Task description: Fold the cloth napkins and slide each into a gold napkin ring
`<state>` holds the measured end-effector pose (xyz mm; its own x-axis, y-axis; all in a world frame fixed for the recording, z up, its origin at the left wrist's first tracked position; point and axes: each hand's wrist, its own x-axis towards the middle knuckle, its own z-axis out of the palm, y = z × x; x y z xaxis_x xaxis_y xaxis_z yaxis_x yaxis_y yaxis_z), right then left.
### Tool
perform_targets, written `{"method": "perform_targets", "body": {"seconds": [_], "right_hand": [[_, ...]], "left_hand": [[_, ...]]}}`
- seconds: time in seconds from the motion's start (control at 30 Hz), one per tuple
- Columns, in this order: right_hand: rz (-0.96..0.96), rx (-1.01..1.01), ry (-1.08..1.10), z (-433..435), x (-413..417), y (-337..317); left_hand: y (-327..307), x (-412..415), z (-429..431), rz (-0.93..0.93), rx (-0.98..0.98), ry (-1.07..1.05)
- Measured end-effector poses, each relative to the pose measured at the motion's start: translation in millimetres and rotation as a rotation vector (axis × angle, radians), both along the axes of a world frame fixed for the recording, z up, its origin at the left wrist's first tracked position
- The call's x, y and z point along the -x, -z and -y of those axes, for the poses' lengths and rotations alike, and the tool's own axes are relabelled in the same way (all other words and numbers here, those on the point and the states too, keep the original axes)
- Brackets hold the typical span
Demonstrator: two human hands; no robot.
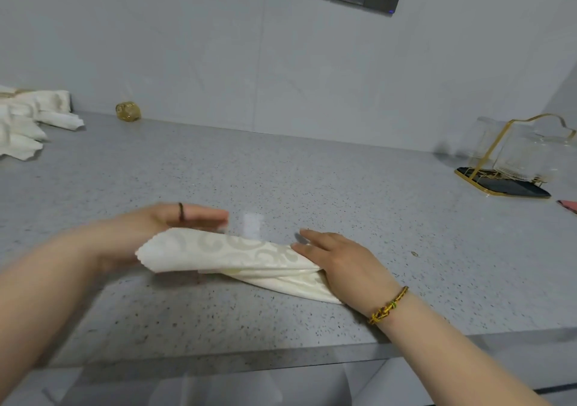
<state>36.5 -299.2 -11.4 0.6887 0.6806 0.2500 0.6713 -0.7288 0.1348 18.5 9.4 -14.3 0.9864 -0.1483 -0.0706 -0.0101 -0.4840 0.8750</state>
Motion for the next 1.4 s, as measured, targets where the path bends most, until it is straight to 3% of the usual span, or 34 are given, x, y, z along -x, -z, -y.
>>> {"method": "perform_targets", "body": {"seconds": [0.1,0.13,0.23,0.3,0.47,0.53,0.67,0.77,0.8,0.87,0.97,1.1,1.27,1.4], "right_hand": [[-0.053,-0.007,0.025,1,2,1],[-0.022,-0.013,0.029,1,2,1],[-0.103,-0.079,0.061,1,1,3],[-0.162,-0.134,0.079,1,3,5],[-0.272,-0.383,0.145,8,1,7],[-0.256,-0.348,0.135,11,0,7],[-0.007,-0.123,0.064,25,-6,6],[-0.102,-0.11,0.167,46,-8,-5],[-0.193,-0.183,0.21,55,-8,-7],[-0.299,-0.413,0.308,65,-5,-10],[-0.194,-0.709,0.375,39,10,-18],[-0.11,-0.59,0.1,-27,26,-17],[-0.245,-0.487,0.133,-55,24,2],[-0.343,-0.41,0.029,-39,23,6]], "left_hand": [[-63,12,34,0.133,0.175,0.008],[-71,13,45,0.181,0.118,0.033],[-75,22,89,0.135,-0.344,0.197],[-59,22,120,0.208,-0.695,0.305],[-3,26,132,0.39,-0.962,0.276],[9,31,123,0.453,-1.0,0.27],[13,34,119,0.459,-0.983,0.234],[20,31,116,0.599,-0.875,0.245],[19,30,117,0.632,-0.892,0.248],[20,30,121,0.516,-0.922,0.27],[15,33,121,0.471,-0.878,0.236],[16,31,119,0.442,-0.976,0.252],[10,33,120,0.397,-0.929,0.262],[15,31,118,0.398,-0.808,0.226]]}}
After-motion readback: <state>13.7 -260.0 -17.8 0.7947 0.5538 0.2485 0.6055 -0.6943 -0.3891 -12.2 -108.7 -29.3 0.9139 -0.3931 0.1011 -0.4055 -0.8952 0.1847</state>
